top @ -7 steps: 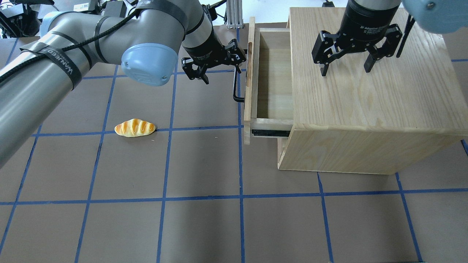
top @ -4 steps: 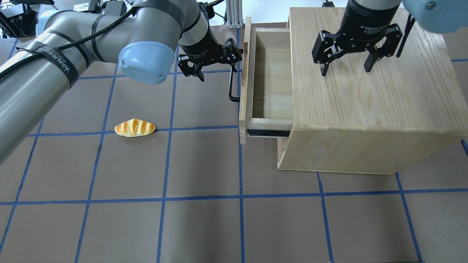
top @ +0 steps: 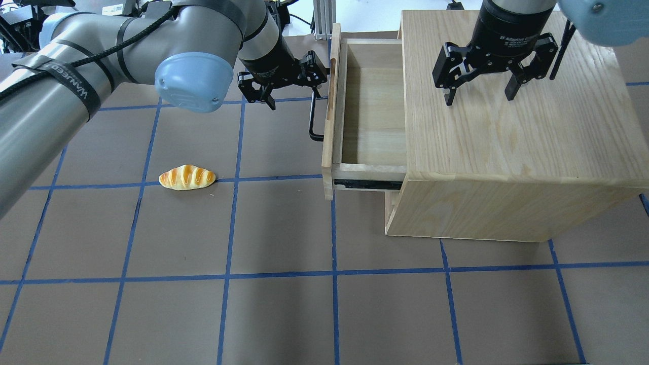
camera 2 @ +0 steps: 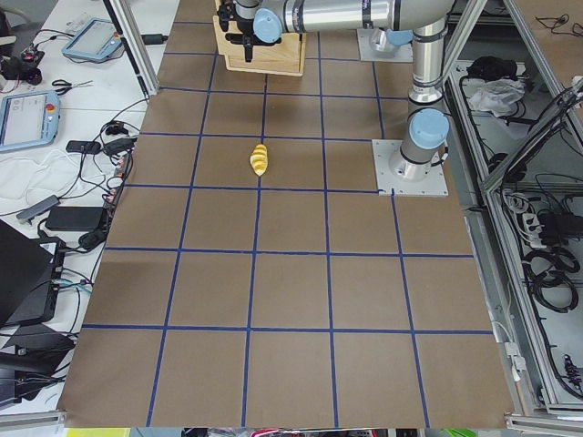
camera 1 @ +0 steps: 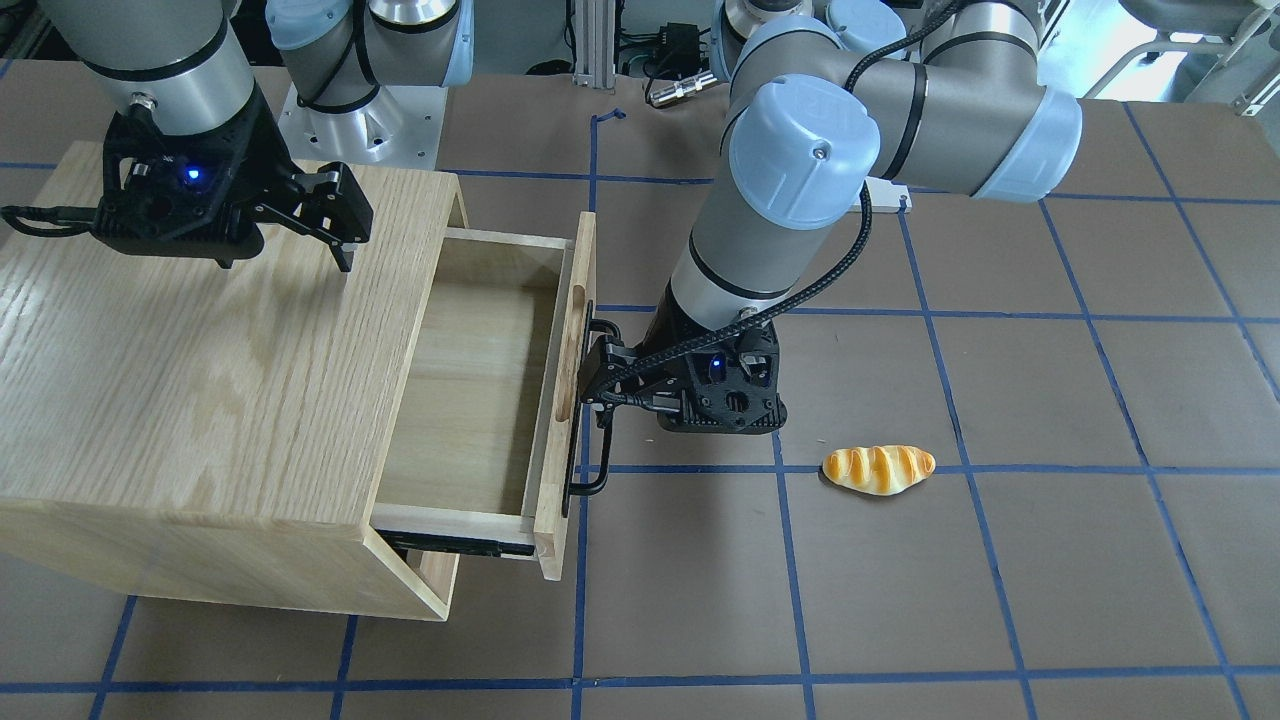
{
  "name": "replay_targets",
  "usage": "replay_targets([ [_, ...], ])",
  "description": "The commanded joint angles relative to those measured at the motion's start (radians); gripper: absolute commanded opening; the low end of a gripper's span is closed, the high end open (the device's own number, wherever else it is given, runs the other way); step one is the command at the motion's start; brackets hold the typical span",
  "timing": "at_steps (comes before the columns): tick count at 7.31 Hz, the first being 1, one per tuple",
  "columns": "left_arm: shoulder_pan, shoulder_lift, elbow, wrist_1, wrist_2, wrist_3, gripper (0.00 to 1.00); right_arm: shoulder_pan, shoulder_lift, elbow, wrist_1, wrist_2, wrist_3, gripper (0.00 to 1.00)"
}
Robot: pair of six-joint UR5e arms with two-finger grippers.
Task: Open upper drawer
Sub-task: 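Pull the drawer handle with the left gripper away from the cabinet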
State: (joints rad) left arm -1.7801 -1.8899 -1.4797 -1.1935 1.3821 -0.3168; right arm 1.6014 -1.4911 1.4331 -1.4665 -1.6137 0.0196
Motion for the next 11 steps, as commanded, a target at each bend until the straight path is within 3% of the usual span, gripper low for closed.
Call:
replay_targets([
  [1,0.007,0.000,0.002,-0.009,0.000,0.028,1.00,0.000,0.000,0.000,0.000,0.000,0.000,1.00],
  [11,0.042,0.020,0.002,-0.063,0.002,0.107,1.00,0.000,0.000,0.000,0.000,0.000,-0.001,1.00],
])
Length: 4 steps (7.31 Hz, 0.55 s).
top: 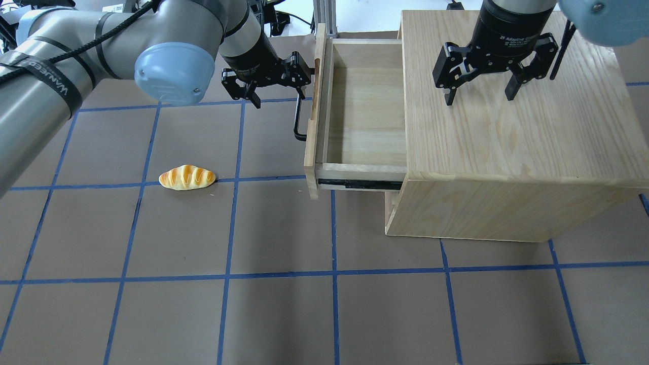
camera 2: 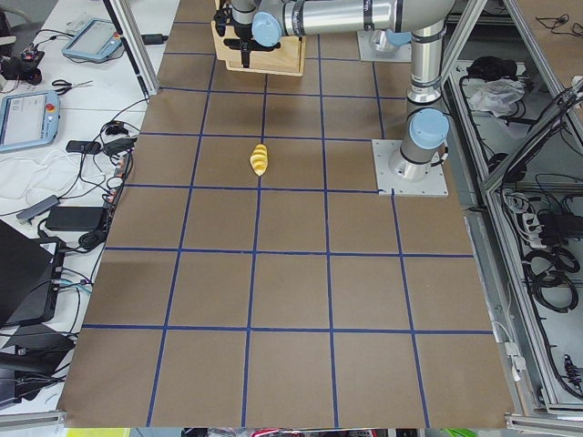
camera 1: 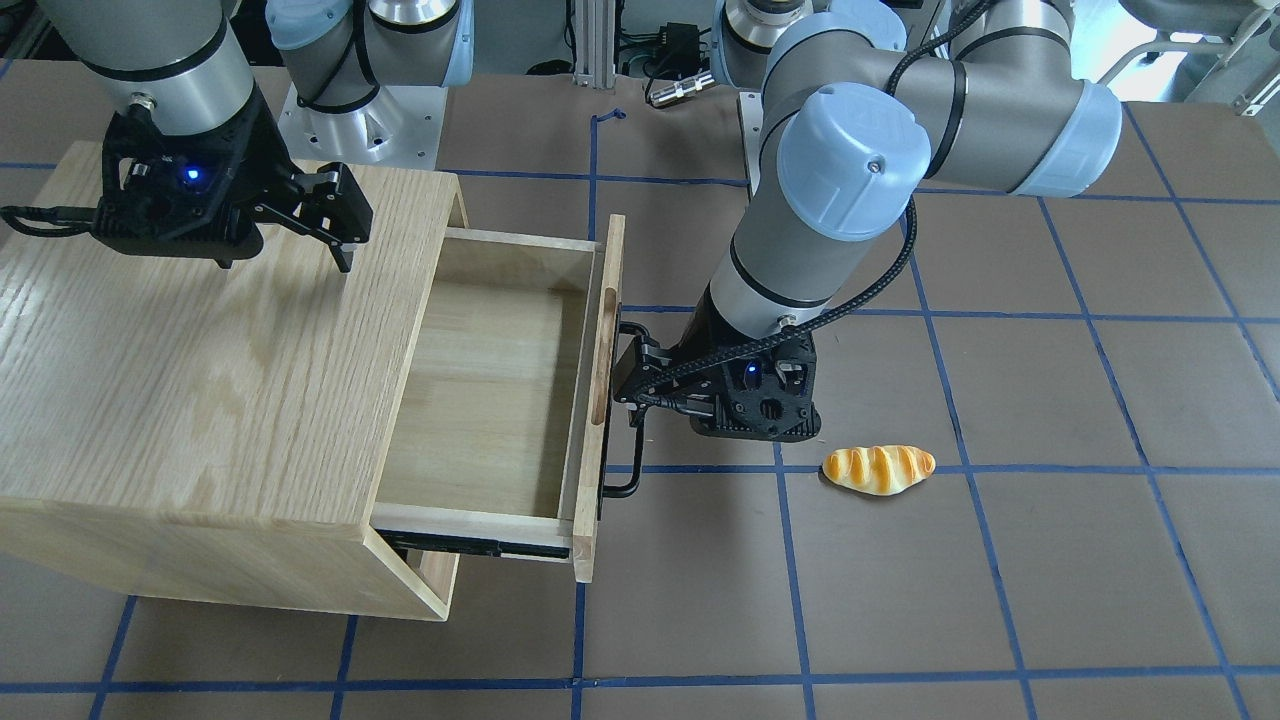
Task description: Open upper drawer
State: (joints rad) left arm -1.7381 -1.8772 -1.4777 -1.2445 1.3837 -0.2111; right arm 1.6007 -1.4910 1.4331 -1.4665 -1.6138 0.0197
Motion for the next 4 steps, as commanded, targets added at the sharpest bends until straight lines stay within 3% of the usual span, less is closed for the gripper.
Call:
replay_targets([
  [1,-0.001,0.019,0.000,-0.035,0.000,0.001,1.00,0.001,0.000,0.001,0.000,0.000,0.000,1.00],
  [2,-0.003,0.042,0.007,-0.080,0.002,0.001,1.00,0.001,0.000,0.001,0.000,0.000,0.000,1.00],
  [4,-0.001,0.079,0.094,-0.200,0.104,0.004,1.00,0.001,0.000,0.001,0.000,0.000,-0.001,1.00],
])
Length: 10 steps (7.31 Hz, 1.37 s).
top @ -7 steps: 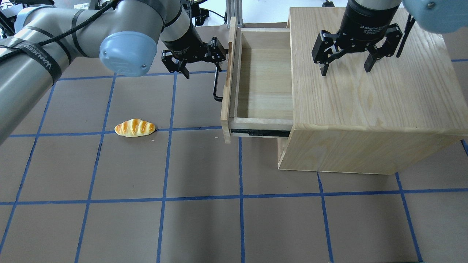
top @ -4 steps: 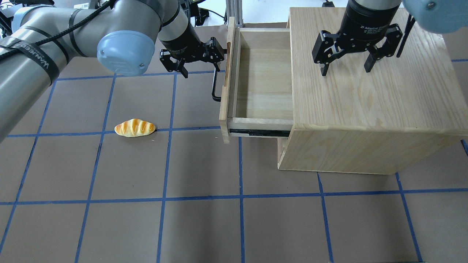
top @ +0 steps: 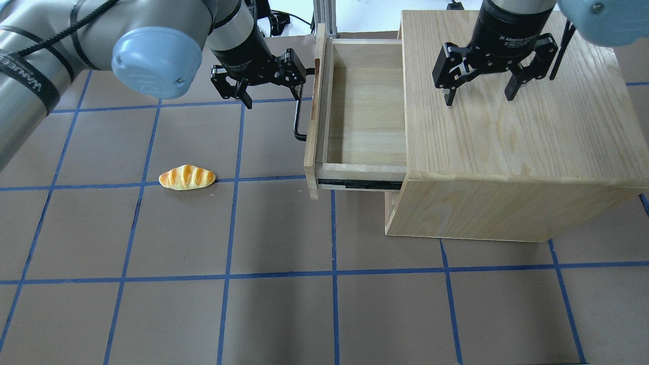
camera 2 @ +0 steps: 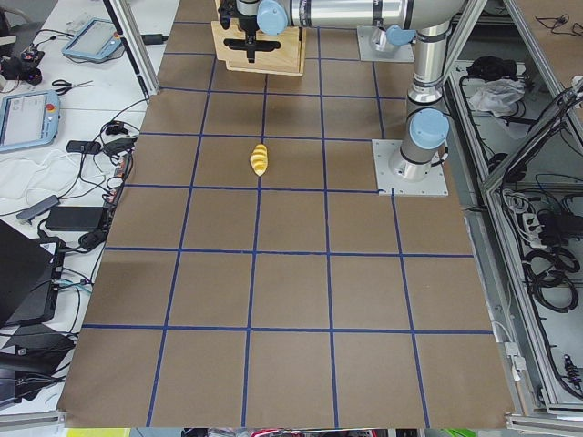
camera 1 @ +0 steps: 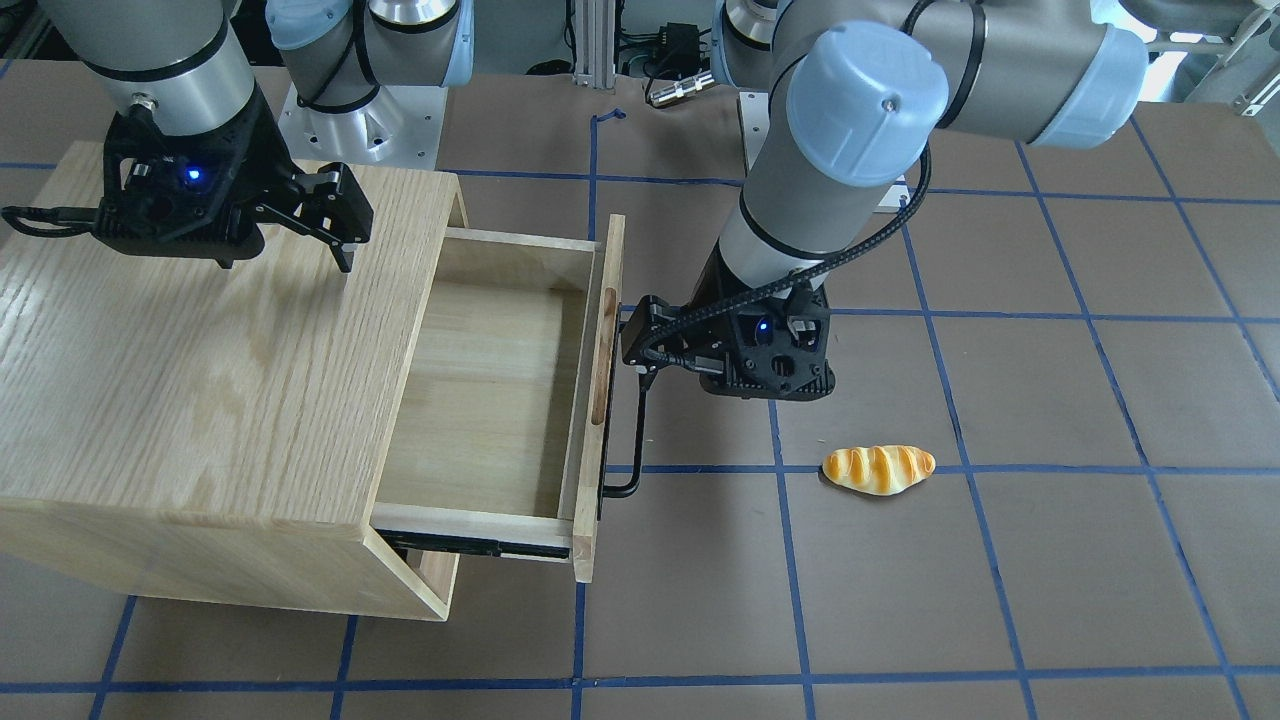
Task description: Open upper drawer
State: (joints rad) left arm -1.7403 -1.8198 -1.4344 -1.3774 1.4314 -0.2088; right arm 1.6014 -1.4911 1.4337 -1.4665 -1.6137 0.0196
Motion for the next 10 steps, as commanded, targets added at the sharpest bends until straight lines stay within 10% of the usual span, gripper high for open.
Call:
replay_targets([
  [1,0.014,0.036,0.075,-0.077,0.063,0.018,1.00,0.000,0.000,0.001,0.000,0.000,0.000,1.00],
  [10,0.205,0.181,-0.061,-0.140,0.230,0.207,1.00,0.000,0.000,-0.001,0.000,0.000,-0.001,1.00],
])
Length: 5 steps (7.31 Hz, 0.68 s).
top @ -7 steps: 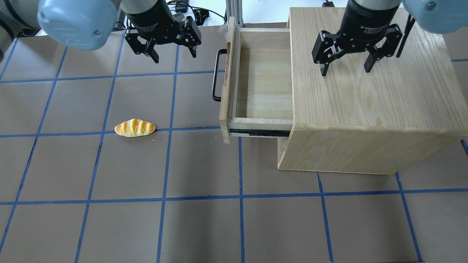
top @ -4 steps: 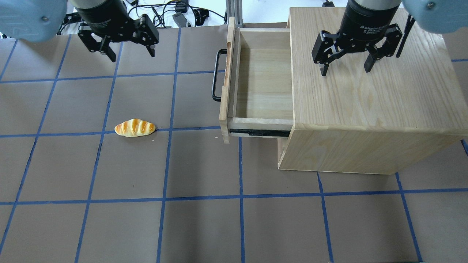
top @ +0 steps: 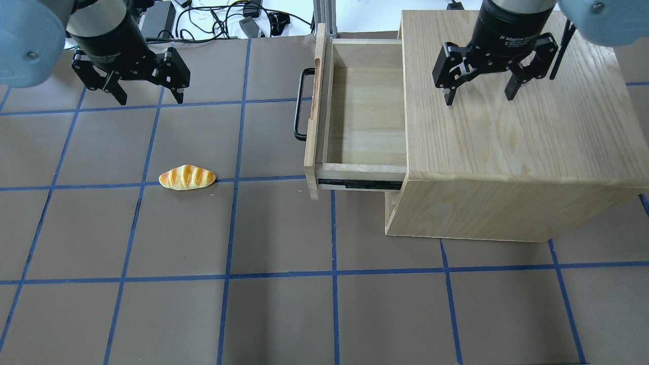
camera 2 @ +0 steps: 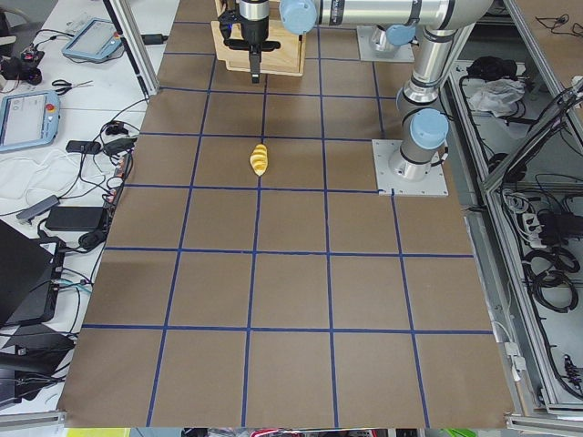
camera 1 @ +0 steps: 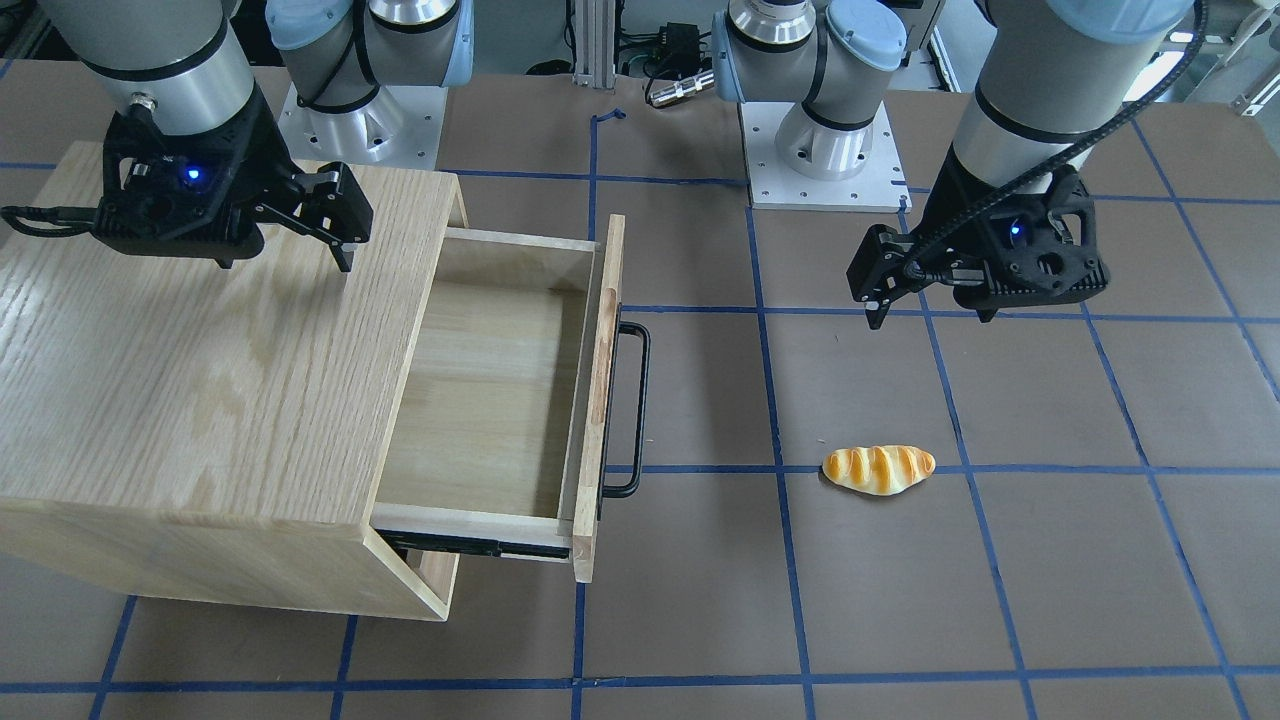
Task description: Open upper drawer
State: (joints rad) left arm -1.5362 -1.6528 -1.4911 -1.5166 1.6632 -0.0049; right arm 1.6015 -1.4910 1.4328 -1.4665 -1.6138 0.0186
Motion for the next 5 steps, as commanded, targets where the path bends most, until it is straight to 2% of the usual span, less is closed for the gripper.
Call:
replay_targets([
  [1,0.002,0.022,-0.003,-0.007,-0.019,0.003,1.00,0.000,0.000,0.001,0.000,0.000,0.001,1.00],
  [3,0.002,0.027,-0.015,-0.017,-0.058,0.002,1.00,0.000,0.000,0.000,0.000,0.000,0.000,1.00],
  [5,0.001,0.028,-0.020,-0.019,-0.048,0.003,1.00,0.000,0.000,0.001,0.000,0.000,0.000,1.00],
])
